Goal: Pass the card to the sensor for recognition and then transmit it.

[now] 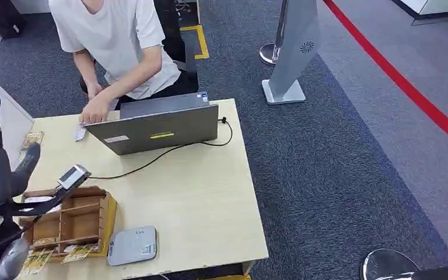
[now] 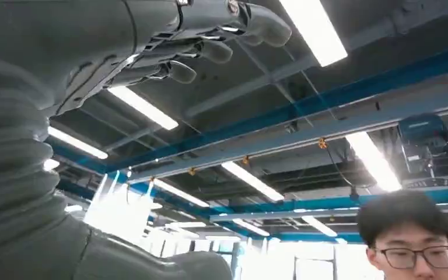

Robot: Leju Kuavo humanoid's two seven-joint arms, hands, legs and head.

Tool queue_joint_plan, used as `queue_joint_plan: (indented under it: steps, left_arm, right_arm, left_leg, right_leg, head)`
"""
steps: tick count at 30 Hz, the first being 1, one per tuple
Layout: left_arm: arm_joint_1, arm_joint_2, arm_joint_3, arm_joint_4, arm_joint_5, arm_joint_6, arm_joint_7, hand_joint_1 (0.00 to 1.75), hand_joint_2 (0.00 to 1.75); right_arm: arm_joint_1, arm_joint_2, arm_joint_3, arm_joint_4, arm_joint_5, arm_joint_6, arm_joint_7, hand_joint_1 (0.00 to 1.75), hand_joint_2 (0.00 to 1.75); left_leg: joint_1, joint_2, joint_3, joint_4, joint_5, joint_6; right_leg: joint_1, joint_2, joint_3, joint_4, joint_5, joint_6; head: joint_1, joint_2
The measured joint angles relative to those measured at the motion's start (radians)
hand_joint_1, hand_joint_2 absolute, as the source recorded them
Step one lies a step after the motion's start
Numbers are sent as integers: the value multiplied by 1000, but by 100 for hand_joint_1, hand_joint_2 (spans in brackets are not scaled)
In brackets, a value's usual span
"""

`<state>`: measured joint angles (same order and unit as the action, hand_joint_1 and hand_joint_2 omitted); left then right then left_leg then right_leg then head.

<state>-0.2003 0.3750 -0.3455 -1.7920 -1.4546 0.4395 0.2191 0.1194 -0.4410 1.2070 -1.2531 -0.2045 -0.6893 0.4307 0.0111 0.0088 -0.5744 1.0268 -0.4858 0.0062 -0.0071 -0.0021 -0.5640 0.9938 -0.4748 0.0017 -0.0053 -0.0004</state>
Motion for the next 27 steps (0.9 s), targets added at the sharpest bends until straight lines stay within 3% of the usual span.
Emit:
queue_joint_plan:
  steps: [4,10,11,14,17,19,23,27]
  left_arm:
    - [102,-6,-72,-108,-21,-61,-12,0,175]
    - [211,9,-192,-170,53,-144,-23,0,175]
    - [229,13,-203,-178,79,-172,-33,0,175]
    - [274,24,-228,-199,128,-248,-53,0,175]
    - [315,31,-240,-199,151,-285,-63,0,175]
    - [327,33,-247,-202,158,-298,-63,0,175]
    - [363,63,-255,-206,255,-440,-42,0,175]
    - [396,104,-258,-206,285,-441,-27,0,175]
  right_arm:
    - [32,0,-34,-6,29,0,15,0,175]
    - [75,13,-81,34,2,0,-69,0,175]
    - [84,12,-86,32,4,0,-59,0,175]
    - [131,-4,-118,-44,119,0,60,0,175]
    - [158,-14,-140,-110,164,0,113,0,175]
    - [167,-19,-150,-138,165,0,121,0,175]
    - [166,-19,-161,-151,136,0,90,0,175]
    - [164,-19,-163,-148,120,0,73,0,175]
  left_leg:
    - [0,0,0,0,-1,1]
    - [0,0,0,0,-2,1]
    - [0,0,0,0,-2,1]
    - [0,-1,0,0,-2,1]
    - [0,0,0,0,-2,1]
    - [0,0,0,0,-2,1]
    - [0,1,0,-1,-2,1]
    - [0,0,0,-1,-2,1]
  right_leg:
    - [0,0,0,0,-1,1]
    - [0,0,0,-1,-1,1]
    - [0,0,0,-1,-1,1]
    - [0,-1,0,0,-1,1]
    - [0,0,0,0,-1,1]
    - [0,-1,0,0,-1,1]
    - [0,0,0,0,-1,1]
    - [0,-1,1,0,-1,1]
  head:
    - [0,0]
    - [1,0]
    - [0,0]
    - [0,0]
    - [0,0]
    - [0,0]
    - [0,0]
    - [0,0]
